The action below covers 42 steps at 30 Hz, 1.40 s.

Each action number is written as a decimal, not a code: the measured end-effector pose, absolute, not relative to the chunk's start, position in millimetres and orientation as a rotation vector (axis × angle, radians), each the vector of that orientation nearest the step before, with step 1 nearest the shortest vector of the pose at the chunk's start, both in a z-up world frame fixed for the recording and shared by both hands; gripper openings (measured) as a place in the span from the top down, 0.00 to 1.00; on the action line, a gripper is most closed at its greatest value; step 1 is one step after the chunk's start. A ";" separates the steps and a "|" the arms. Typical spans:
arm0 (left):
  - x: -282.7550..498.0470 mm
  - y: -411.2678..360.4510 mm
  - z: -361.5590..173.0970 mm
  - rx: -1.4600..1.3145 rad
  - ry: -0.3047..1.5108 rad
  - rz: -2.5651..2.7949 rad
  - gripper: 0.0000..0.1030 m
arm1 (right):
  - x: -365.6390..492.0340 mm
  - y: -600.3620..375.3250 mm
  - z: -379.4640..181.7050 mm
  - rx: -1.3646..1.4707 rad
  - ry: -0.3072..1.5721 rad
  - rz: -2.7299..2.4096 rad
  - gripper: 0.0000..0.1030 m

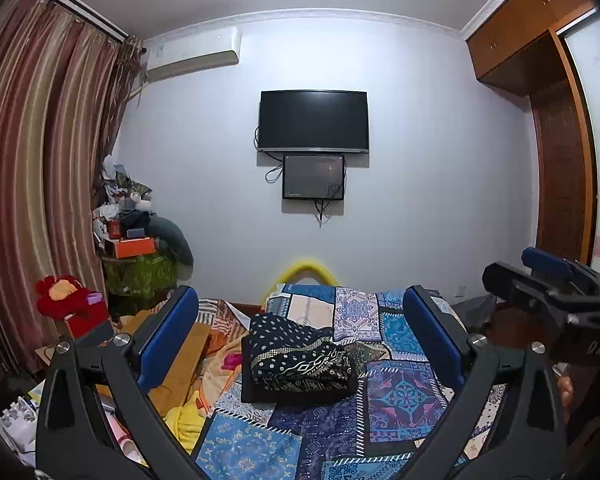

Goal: Fold large clothes

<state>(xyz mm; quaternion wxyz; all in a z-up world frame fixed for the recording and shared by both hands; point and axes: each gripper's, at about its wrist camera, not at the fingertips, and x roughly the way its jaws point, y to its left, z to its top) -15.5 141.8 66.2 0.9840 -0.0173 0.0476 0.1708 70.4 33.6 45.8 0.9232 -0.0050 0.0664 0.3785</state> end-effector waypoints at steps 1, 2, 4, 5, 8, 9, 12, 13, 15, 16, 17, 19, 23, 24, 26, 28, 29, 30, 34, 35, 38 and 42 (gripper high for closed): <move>-15.8 141.5 65.8 -0.036 0.096 0.345 0.00 | 71.5 34.2 46.2 -0.008 0.144 0.780 0.00; -16.5 141.2 65.0 -0.037 0.096 0.347 0.00 | 71.1 33.5 45.5 -0.005 0.148 0.781 0.00; -15.8 141.4 63.9 -0.038 0.097 0.348 0.00 | 71.5 31.3 45.1 0.000 0.152 0.780 0.00; -15.5 141.5 63.1 -0.039 0.097 0.351 0.00 | 71.2 29.6 43.1 0.001 0.152 0.780 0.00; -15.4 141.7 61.2 -0.041 0.100 0.350 0.00 | 68.7 28.2 42.4 0.001 0.152 0.779 0.00; -15.2 141.0 60.5 -0.042 0.102 0.352 0.00 | 67.8 28.7 42.5 0.001 0.152 0.780 0.00; -12.2 141.2 59.4 -0.045 0.109 0.349 0.00 | 66.5 29.3 42.2 -0.001 0.154 0.778 0.00; -11.3 141.0 58.6 -0.044 0.112 0.348 0.00 | 65.7 28.9 43.7 -0.004 0.152 0.776 0.00; -9.7 140.6 57.7 -0.043 0.116 0.350 0.00 | 65.4 28.8 43.0 -0.008 0.151 0.769 0.00; -8.6 141.1 58.0 -0.044 0.117 0.348 0.00 | 65.8 29.6 42.6 -0.009 0.152 0.767 0.00; -8.2 141.0 57.9 -0.043 0.119 0.346 0.00 | 65.8 29.6 42.9 -0.010 0.153 0.766 0.00; -8.0 141.0 57.7 -0.044 0.118 0.348 0.00 | 65.0 29.3 43.4 -0.012 0.154 0.765 0.00; -6.6 141.1 56.3 -0.042 0.120 0.353 0.00 | 65.0 29.7 43.2 -0.008 0.163 0.765 0.00; -6.1 141.1 56.1 -0.042 0.121 0.352 0.00 | 64.9 29.8 42.9 -0.006 0.165 0.766 0.00; -6.0 141.6 55.6 -0.043 0.122 0.354 0.00 | 65.2 29.0 43.9 -0.001 0.167 0.762 0.00; -5.9 142.9 55.5 -0.047 0.122 0.352 0.00 | 65.5 28.2 44.5 0.004 0.167 0.758 0.00; -6.0 143.6 55.5 -0.051 0.122 0.351 0.00 | 65.6 27.8 44.9 0.007 0.166 0.756 0.00; -6.1 144.1 55.6 -0.055 0.122 0.350 0.00 | 65.4 27.4 45.2 0.008 0.166 0.756 0.00; -5.8 145.7 56.4 -0.063 0.121 0.349 0.00 | 64.7 26.2 47.1 0.007 0.165 0.752 0.00; -5.9 145.8 56.1 -0.065 0.121 0.349 0.00 | 64.9 26.2 47.4 0.005 0.164 0.750 0.00; -6.0 146.5 55.7 -0.071 0.122 0.346 0.00 | 64.9 25.1 48.2 0.008 0.166 0.751 0.00; -6.3 146.4 55.8 -0.069 0.124 0.346 0.00 | 65.5 25.5 48.0 0.010 0.170 0.752 0.00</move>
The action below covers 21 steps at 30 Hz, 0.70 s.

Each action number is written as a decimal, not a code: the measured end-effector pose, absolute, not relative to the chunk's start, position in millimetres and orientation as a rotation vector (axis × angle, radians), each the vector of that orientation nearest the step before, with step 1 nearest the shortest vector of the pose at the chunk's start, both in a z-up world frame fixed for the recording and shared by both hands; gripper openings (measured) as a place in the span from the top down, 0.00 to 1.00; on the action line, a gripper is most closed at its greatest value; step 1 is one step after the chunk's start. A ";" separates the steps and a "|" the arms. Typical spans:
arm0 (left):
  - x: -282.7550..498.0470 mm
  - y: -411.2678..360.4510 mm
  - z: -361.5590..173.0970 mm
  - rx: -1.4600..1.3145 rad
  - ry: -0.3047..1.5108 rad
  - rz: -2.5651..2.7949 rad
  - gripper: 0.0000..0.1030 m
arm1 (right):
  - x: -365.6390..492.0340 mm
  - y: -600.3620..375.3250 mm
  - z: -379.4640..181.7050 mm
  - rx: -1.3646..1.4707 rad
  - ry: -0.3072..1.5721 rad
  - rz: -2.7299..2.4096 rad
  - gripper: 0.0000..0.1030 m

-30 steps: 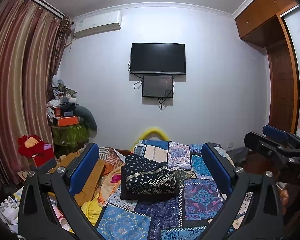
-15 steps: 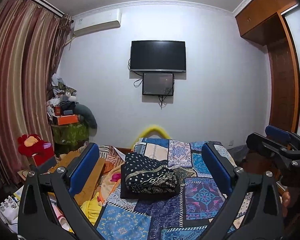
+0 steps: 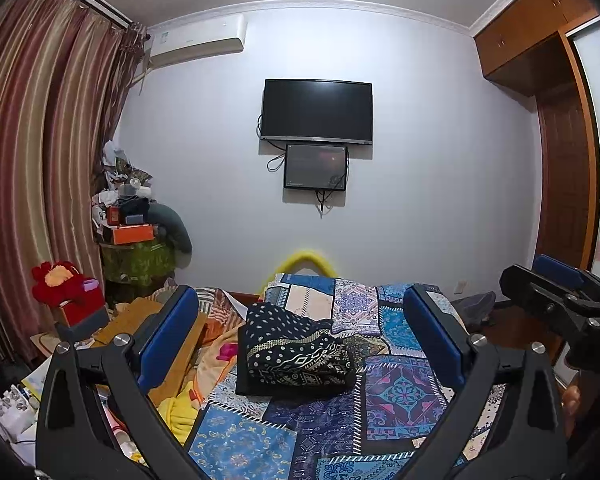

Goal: Fold large clothes

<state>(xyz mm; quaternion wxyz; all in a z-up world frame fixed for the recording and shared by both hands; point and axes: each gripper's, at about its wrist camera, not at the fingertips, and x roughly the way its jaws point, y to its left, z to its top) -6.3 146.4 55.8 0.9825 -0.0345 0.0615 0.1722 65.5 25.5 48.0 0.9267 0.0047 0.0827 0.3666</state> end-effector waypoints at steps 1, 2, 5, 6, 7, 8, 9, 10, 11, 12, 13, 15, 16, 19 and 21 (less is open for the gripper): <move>-6.3 146.2 55.8 -0.069 0.124 0.347 0.00 | 65.3 25.4 49.0 0.010 0.170 0.752 0.00; -6.3 146.3 55.9 -0.070 0.124 0.347 0.00 | 65.2 25.5 48.2 0.011 0.169 0.751 0.00; -6.1 146.4 55.4 -0.071 0.124 0.345 0.00 | 65.2 25.6 48.5 0.009 0.167 0.751 0.00; -6.5 146.6 55.1 -0.072 0.125 0.344 0.00 | 65.5 25.6 48.1 0.008 0.167 0.751 0.00; -6.3 146.5 54.8 -0.072 0.126 0.343 0.00 | 65.7 25.6 48.5 0.007 0.169 0.752 0.00; -6.3 146.3 54.6 -0.071 0.126 0.342 0.00 | 65.7 25.7 48.5 0.009 0.171 0.754 0.00; -6.3 146.1 54.2 -0.070 0.126 0.341 0.00 | 65.9 25.8 48.4 0.011 0.172 0.754 0.00; -6.1 146.1 54.4 -0.071 0.126 0.341 0.00 | 66.3 26.0 48.7 0.011 0.173 0.753 0.00; -5.9 146.0 54.1 -0.072 0.127 0.338 0.00 | 66.7 26.1 48.9 0.011 0.172 0.751 0.00; -5.6 145.9 53.8 -0.074 0.128 0.334 0.00 | 66.8 25.9 48.8 0.012 0.173 0.751 0.00; -4.9 146.1 53.7 -0.075 0.130 0.329 0.00 | 67.0 26.0 49.2 0.013 0.173 0.751 0.00; -4.2 145.8 53.6 -0.074 0.133 0.321 0.00 | 66.8 26.8 48.2 0.017 0.175 0.750 0.00; -4.1 145.7 53.5 -0.073 0.133 0.321 0.00 | 66.8 26.6 48.1 0.020 0.176 0.748 0.00; -4.2 146.1 53.5 -0.073 0.135 0.318 0.00 | 67.5 26.6 47.1 0.023 0.180 0.749 0.00; -3.8 146.0 53.4 -0.075 0.136 0.315 0.00 | 67.4 26.3 46.2 0.022 0.181 0.746 0.00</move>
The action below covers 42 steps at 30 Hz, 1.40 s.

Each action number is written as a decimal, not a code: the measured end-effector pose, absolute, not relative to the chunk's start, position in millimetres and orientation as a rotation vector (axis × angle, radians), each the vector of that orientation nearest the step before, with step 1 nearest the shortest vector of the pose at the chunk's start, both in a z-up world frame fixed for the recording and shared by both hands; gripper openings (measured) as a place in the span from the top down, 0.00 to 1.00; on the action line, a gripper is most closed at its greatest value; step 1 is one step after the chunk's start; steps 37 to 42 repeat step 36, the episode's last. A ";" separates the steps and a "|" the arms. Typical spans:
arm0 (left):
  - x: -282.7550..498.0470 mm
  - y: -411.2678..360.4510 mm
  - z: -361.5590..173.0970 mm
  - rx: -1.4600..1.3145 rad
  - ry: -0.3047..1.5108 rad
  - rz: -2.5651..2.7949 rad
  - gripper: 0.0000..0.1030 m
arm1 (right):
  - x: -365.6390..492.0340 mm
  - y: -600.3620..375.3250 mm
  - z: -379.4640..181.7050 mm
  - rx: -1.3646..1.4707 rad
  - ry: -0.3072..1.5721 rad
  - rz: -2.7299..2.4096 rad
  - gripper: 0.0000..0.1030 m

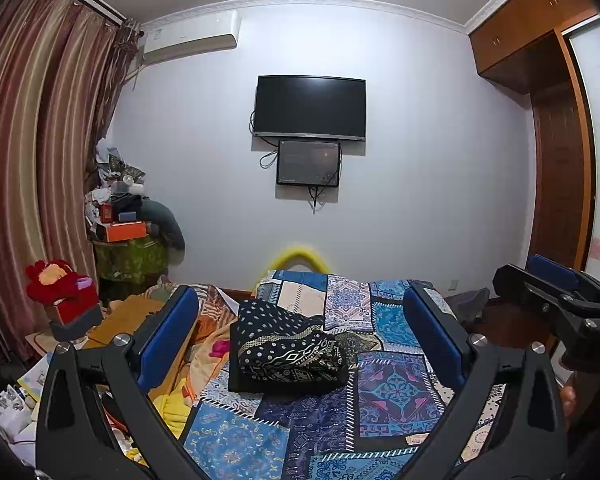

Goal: Fold large clothes

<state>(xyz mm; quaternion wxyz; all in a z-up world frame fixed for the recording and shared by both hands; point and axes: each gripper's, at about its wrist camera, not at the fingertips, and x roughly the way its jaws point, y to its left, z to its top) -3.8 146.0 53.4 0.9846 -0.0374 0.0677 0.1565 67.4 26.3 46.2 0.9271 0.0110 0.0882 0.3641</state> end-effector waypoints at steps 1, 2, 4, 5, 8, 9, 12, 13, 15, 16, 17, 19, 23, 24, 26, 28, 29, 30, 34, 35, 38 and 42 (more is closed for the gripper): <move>-4.0 146.1 53.2 -0.077 0.137 0.312 0.00 | 67.5 25.8 46.2 0.023 0.181 0.745 0.00; -4.2 146.2 53.1 -0.079 0.137 0.310 0.00 | 67.5 25.3 46.3 0.023 0.180 0.745 0.00; -3.8 146.6 53.2 -0.083 0.140 0.304 0.00 | 67.0 24.5 46.2 0.026 0.179 0.741 0.00; -3.7 146.9 53.3 -0.086 0.142 0.300 0.00 | 67.3 24.1 46.9 0.027 0.179 0.740 0.00; -2.9 147.5 54.0 -0.086 0.144 0.297 0.00 | 67.4 23.9 45.9 0.032 0.180 0.740 0.00; -2.9 147.5 54.0 -0.087 0.144 0.297 0.00 | 67.4 23.9 45.4 0.033 0.181 0.740 0.00; -1.6 148.0 53.9 -0.090 0.153 0.287 0.00 | 67.4 23.9 45.1 0.033 0.181 0.738 0.00; -0.5 148.1 53.8 -0.091 0.156 0.286 0.00 | 67.6 23.7 44.9 0.034 0.181 0.736 0.00; 0.3 148.0 53.1 -0.090 0.160 0.285 0.00 | 68.5 23.4 45.3 0.038 0.181 0.735 0.00; 0.9 147.8 52.8 -0.088 0.162 0.284 0.00 | 68.8 23.2 44.6 0.039 0.181 0.734 0.00; 1.4 147.3 52.5 -0.086 0.163 0.283 0.00 | 68.9 23.1 44.7 0.038 0.180 0.735 0.00; 2.1 147.0 52.5 -0.085 0.164 0.282 0.00 | 69.3 23.2 44.7 0.037 0.178 0.732 0.00; 2.9 146.5 51.3 -0.090 0.168 0.278 0.00 | 70.7 24.7 43.8 0.038 0.184 0.729 0.00; 3.0 146.6 51.3 -0.091 0.169 0.279 0.00 | 71.0 25.2 43.7 0.038 0.186 0.729 0.00; 3.7 147.6 51.3 -0.093 0.172 0.279 0.00 | 70.2 25.4 43.4 0.037 0.186 0.727 0.00; 3.9 147.3 50.6 -0.090 0.173 0.272 0.00 | 70.6 26.3 43.7 0.036 0.188 0.725 0.00; 4.0 147.2 50.6 -0.087 0.173 0.271 0.00 | 70.2 26.7 43.2 0.037 0.189 0.725 0.00; 3.9 146.9 50.3 -0.084 0.173 0.271 0.00 | 70.4 27.2 43.3 0.038 0.191 0.725 0.00; 4.3 146.1 49.0 -0.077 0.174 0.273 0.00 | 71.2 29.6 43.8 0.040 0.197 0.727 0.00; 4.1 146.8 48.8 -0.078 0.174 0.273 0.00 | 71.0 30.0 43.3 0.040 0.198 0.729 0.00; 3.8 147.6 48.5 -0.079 0.175 0.274 0.00 | 71.0 30.7 42.9 0.039 0.198 0.728 0.00; 3.8 147.6 48.5 -0.079 0.175 0.274 0.00 | 71.0 30.7 42.9 0.039 0.198 0.728 0.00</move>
